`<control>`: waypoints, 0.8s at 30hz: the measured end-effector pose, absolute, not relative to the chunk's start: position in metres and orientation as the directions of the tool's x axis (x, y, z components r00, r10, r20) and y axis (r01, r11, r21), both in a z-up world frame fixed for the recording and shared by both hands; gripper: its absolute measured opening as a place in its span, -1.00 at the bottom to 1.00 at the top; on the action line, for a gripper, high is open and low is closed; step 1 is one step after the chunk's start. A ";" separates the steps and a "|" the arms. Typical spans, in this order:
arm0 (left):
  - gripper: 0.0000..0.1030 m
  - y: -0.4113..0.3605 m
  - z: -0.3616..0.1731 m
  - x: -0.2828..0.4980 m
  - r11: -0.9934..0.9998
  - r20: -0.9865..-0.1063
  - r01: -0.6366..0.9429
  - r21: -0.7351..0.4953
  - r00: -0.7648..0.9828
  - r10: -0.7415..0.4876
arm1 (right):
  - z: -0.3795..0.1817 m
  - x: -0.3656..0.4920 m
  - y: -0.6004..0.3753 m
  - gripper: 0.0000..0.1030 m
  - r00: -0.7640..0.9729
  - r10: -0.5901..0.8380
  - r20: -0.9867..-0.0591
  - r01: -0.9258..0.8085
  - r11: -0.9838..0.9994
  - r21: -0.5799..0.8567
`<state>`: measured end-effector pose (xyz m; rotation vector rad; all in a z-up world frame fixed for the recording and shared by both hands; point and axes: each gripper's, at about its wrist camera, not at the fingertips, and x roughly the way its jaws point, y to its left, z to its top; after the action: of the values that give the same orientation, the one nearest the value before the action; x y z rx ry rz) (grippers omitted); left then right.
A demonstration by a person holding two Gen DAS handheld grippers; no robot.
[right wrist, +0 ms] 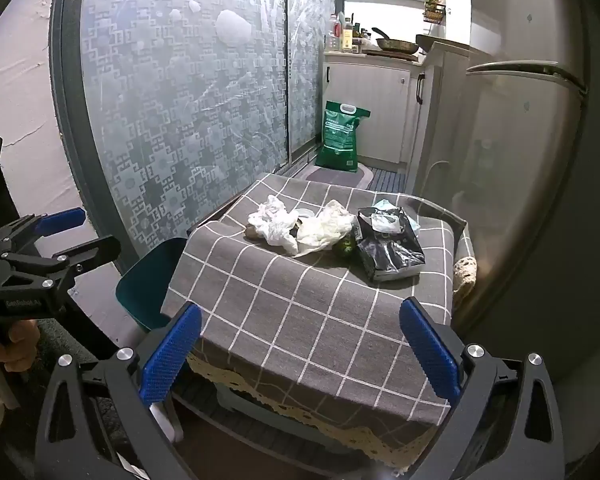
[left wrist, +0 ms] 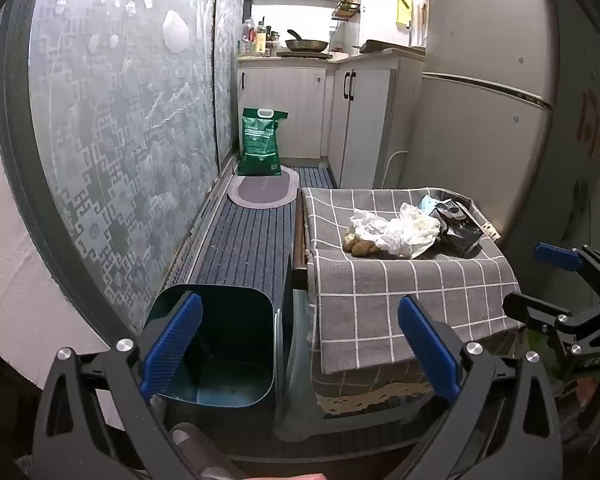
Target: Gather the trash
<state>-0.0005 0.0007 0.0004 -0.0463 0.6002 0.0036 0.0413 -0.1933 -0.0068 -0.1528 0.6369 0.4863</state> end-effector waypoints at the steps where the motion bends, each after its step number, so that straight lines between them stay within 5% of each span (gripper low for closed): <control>1: 0.94 0.000 0.000 0.000 0.999 -0.570 -0.019 -0.038 0.822 -0.006 | -0.007 0.041 -0.193 0.94 0.698 0.389 -0.601 -0.481 0.877 0.009; 24: 0.94 0.000 0.000 0.000 0.999 -0.567 -0.019 -0.036 0.824 -0.005 | -0.007 0.043 -0.196 0.94 0.701 0.383 -0.602 -0.479 0.878 0.001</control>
<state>0.0001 0.0005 0.0002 -0.0410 0.6029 0.0077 0.0427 -0.1961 -0.0067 -0.1602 0.6321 0.4818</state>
